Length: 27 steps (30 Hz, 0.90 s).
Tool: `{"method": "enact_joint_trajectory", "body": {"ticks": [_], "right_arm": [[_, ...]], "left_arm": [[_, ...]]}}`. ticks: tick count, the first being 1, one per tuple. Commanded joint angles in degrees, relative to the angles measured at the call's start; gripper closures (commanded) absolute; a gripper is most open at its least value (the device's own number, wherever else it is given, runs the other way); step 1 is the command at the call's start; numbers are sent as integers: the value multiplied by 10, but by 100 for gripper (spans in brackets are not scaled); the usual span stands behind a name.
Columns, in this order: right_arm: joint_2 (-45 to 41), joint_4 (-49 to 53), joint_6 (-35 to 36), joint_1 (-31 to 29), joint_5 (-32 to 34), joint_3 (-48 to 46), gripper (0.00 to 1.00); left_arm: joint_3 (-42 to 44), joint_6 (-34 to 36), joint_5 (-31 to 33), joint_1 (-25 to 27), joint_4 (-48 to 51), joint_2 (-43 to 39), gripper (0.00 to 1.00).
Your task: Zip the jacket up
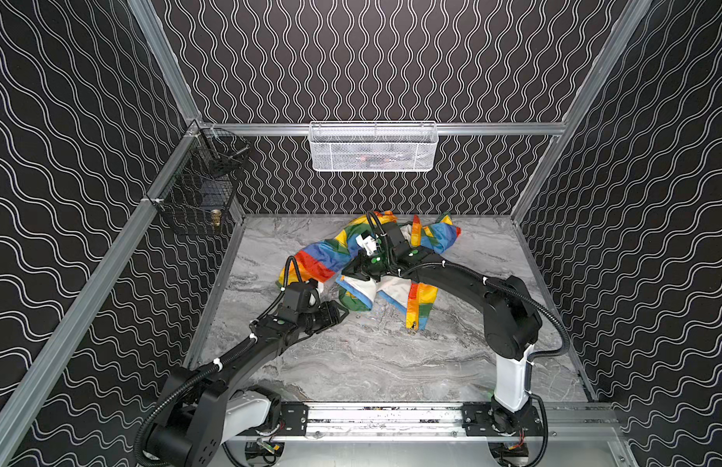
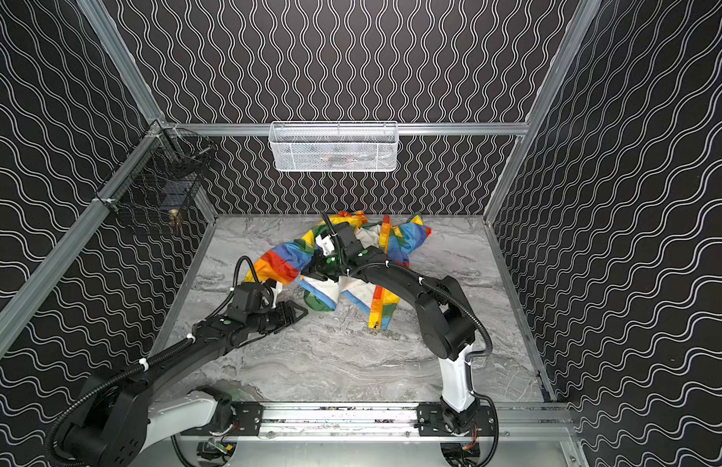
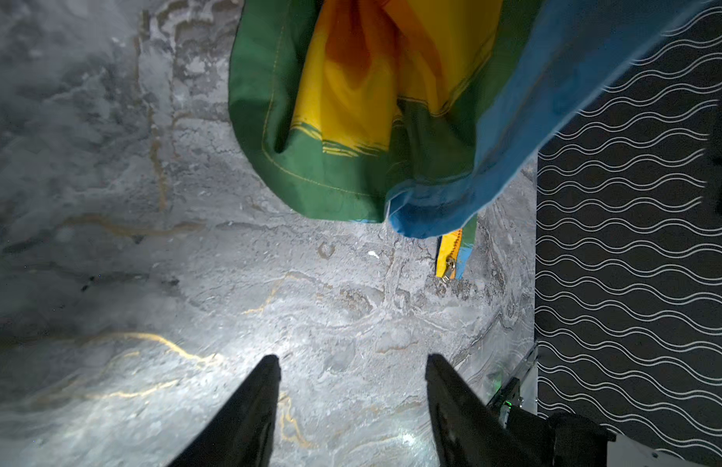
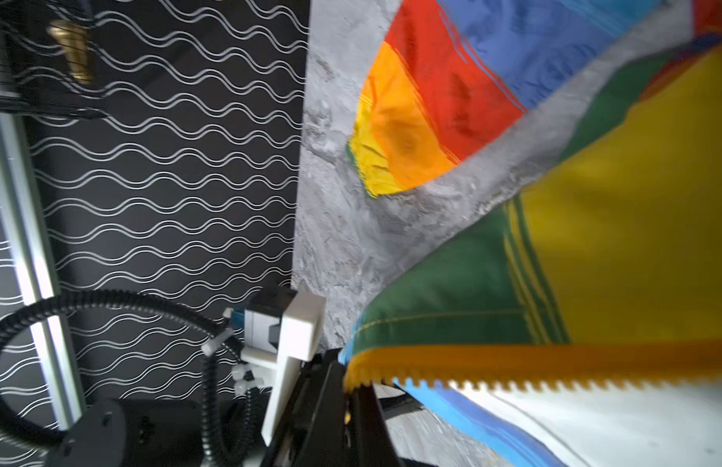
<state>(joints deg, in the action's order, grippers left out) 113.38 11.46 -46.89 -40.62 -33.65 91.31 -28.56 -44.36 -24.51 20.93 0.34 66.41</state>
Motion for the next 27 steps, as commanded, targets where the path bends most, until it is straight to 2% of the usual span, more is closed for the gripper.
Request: {"method": "enact_joint_trajectory", "body": {"ticks": [1, 7, 11, 19, 23, 27], "right_arm": [[3, 9, -1, 0, -13, 14, 100], [-8, -8, -13, 1, -17, 2, 100], [-15, -21, -23, 4, -24, -9, 100], [-34, -49, -43, 16, -42, -27, 100], [-40, -63, -55, 21, -52, -33, 100], [-43, -69, -61, 27, -55, -37, 100]], "left_arm": [[-9, 45, 28, 1, -45, -16, 38], [-23, 86, 49, 17, -131, 10, 36], [-38, 94, 49, 41, -197, 65, 36], [-50, 95, 88, 75, -257, 131, 37], [-51, 88, 109, 83, -292, 152, 38], [-60, 89, 116, 87, -309, 177, 44]]}}
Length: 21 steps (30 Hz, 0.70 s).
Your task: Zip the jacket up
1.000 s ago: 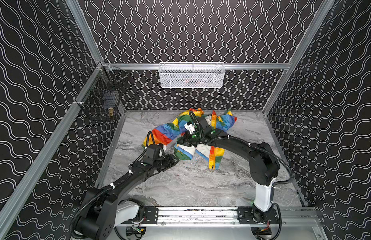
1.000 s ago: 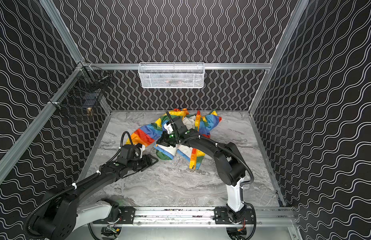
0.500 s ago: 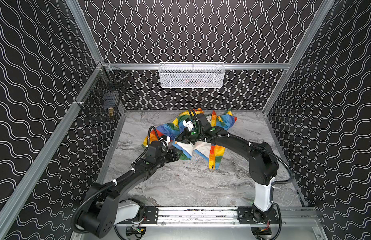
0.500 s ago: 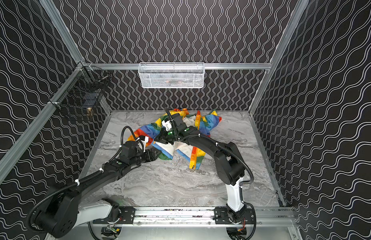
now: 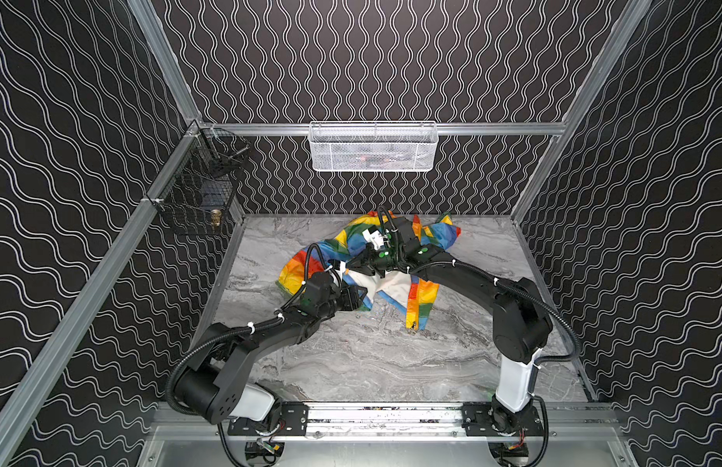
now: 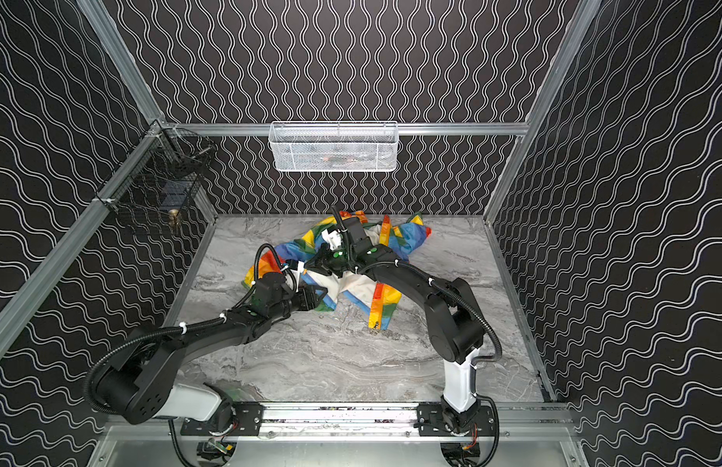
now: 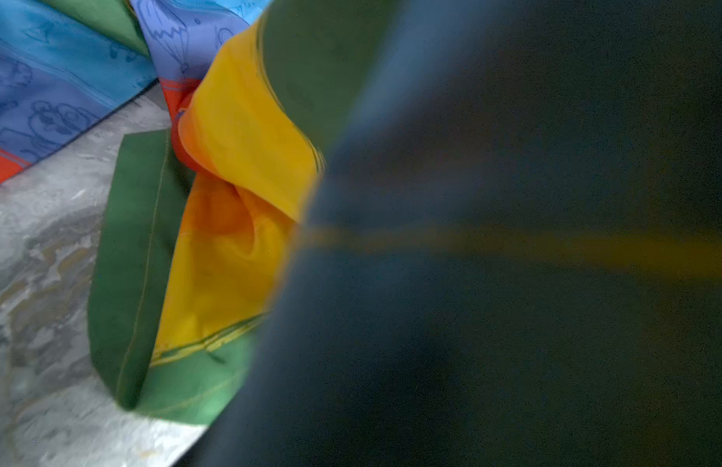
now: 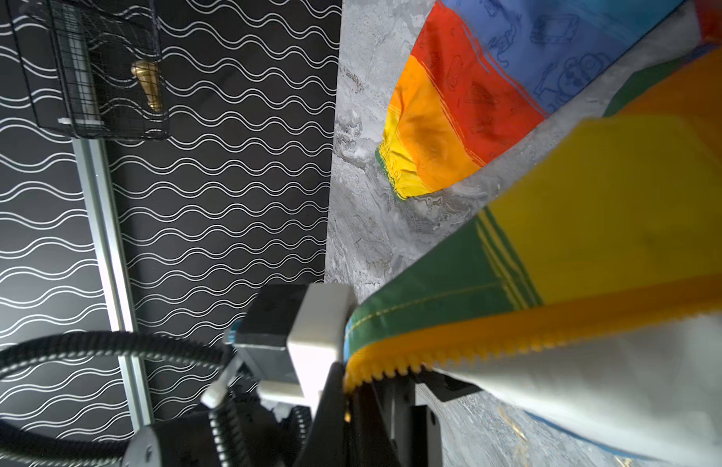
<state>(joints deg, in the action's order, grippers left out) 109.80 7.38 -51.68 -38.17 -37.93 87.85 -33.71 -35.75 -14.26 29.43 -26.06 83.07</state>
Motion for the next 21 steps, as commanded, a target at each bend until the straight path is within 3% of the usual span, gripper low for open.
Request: {"method": "enact_joint_trajectory", "body": {"ticks": [1, 5, 11, 13, 17, 21], "right_arm": [[-7, -28, -14, 4, -12, -3, 100], [-30, -35, -19, 12, -12, -11, 100], [-46, -43, -26, 19, -13, -24, 100], [-54, -42, -25, 21, -10, -29, 100], [-65, -39, -18, 23, -11, -41, 100], [-77, -42, -8, 23, -15, -78, 100]], "left_arm": [[-11, 3, 13, 2, -47, 15, 47], [-12, 2, 7, 4, -58, 33, 53], [-29, 26, 30, 4, -1, 21, 83], [-37, 38, 60, 3, 47, 0, 91], [-48, 64, 133, 1, 145, -50, 99], [-85, 86, 230, -3, 266, -93, 100]]}}
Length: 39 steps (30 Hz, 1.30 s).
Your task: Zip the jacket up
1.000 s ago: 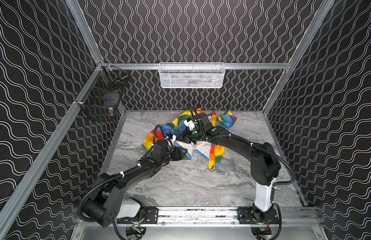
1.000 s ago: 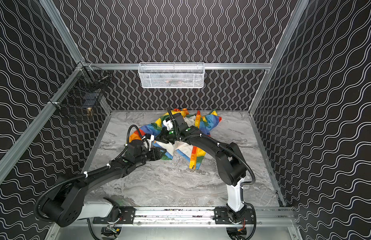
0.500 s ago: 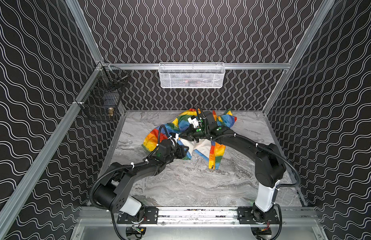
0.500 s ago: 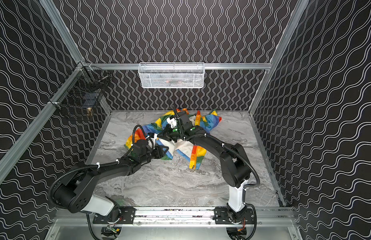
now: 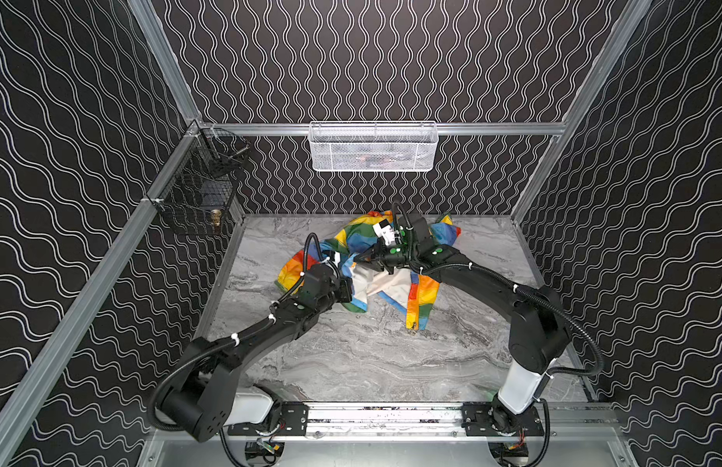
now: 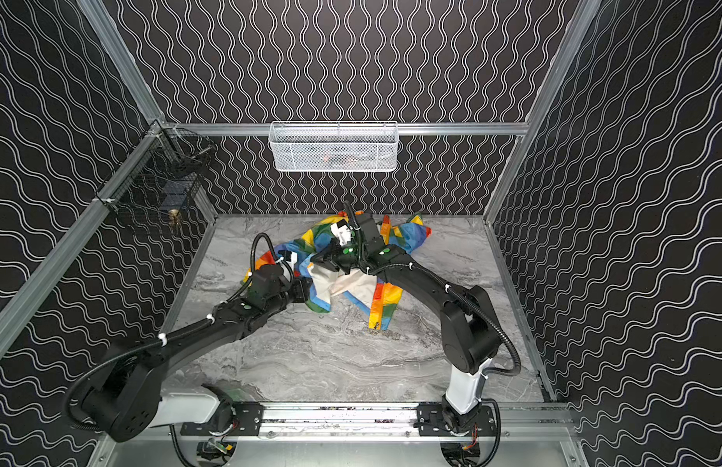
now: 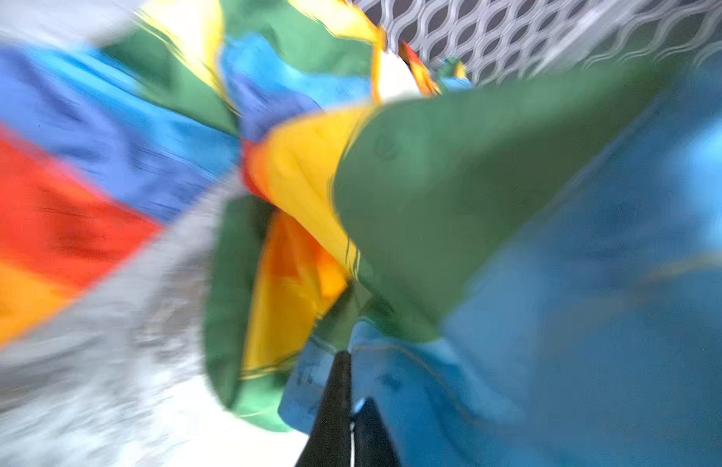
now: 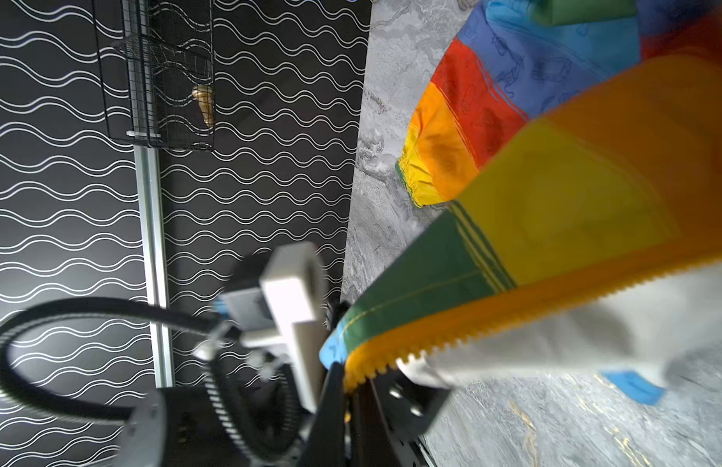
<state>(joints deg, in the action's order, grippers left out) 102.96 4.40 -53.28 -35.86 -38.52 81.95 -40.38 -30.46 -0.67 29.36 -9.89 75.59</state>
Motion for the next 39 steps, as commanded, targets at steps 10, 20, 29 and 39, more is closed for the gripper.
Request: {"method": "enact_joint_trajectory", "body": {"ticks": [10, 20, 29, 39], "right_arm": [[-14, -76, -3, 0, -25, -151, 100], [37, -127, -11, -4, -9, -195, 100], [102, -179, -24, -8, -13, -209, 100], [94, -179, -18, -8, -11, -212, 100]], "left_arm": [[-51, 29, 242, -5, 263, -15, 100], [-21, -15, 224, -7, 280, 35, 93], [1, -85, 136, -9, 317, 17, 55], [1, -128, 46, -8, 407, -118, 44]]}}
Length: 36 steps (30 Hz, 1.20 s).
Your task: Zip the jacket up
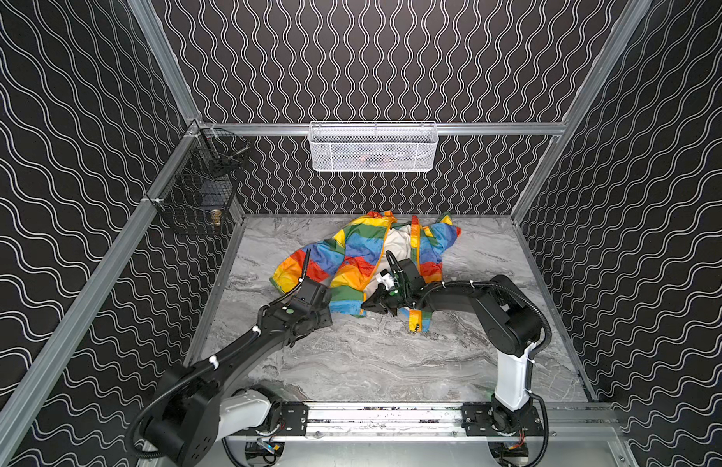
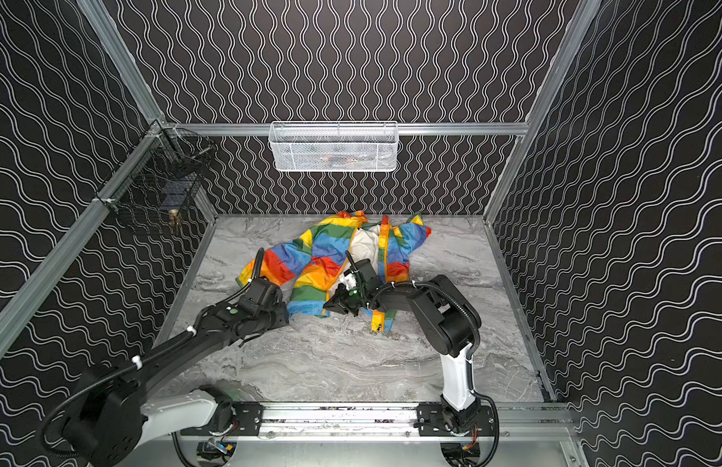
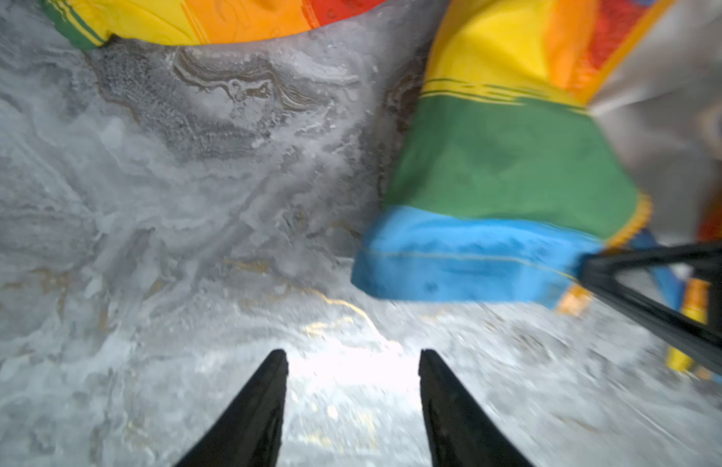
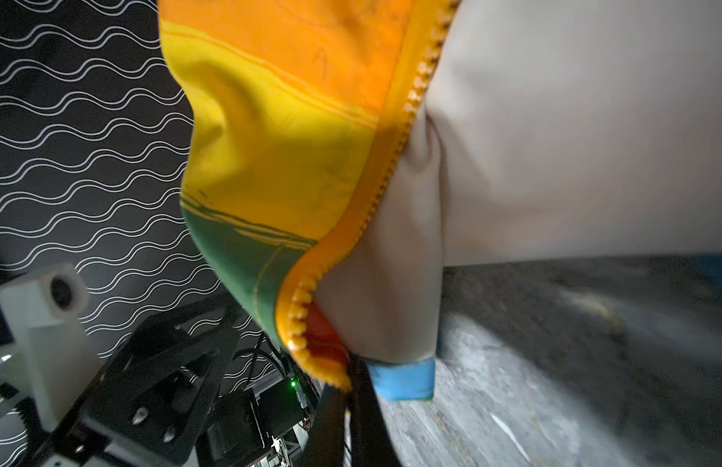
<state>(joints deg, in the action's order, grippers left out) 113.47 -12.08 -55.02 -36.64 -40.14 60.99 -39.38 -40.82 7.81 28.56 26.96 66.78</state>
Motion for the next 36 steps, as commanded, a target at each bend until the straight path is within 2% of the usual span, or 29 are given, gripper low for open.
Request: {"method": "enact_joint_trajectory", "body": {"ticks": [1, 5, 8, 10, 16, 20, 27, 36], "right_arm": [[-13, -12, 1, -1, 5, -2, 100], [-28, -10, 4, -1, 3, -6, 100], [-44, -13, 1, 0, 0, -10, 100], [-65, -16, -4, 0, -4, -13, 100], [-87, -54, -52, 1, -22, -28, 100], [-86, -105, -99, 1, -39, -35, 100], [-100, -131, -126, 1, -45, -35, 100], [-110, -155, -145, 1, -54, -60, 100]], "left_arm": [[-13, -26, -53, 0, 44, -39, 43], [-14, -43, -174, -1, -14, -41, 40], [28, -102, -278, 0, -149, -18, 40], [67, -148, -309, 1, -250, -11, 40], [148, -263, -319, 1, -495, 7, 38], [188, -321, -297, 1, -608, 11, 37], [200, -358, -283, 1, -692, 39, 36], [204, -408, -290, 1, -864, 143, 39]]}}
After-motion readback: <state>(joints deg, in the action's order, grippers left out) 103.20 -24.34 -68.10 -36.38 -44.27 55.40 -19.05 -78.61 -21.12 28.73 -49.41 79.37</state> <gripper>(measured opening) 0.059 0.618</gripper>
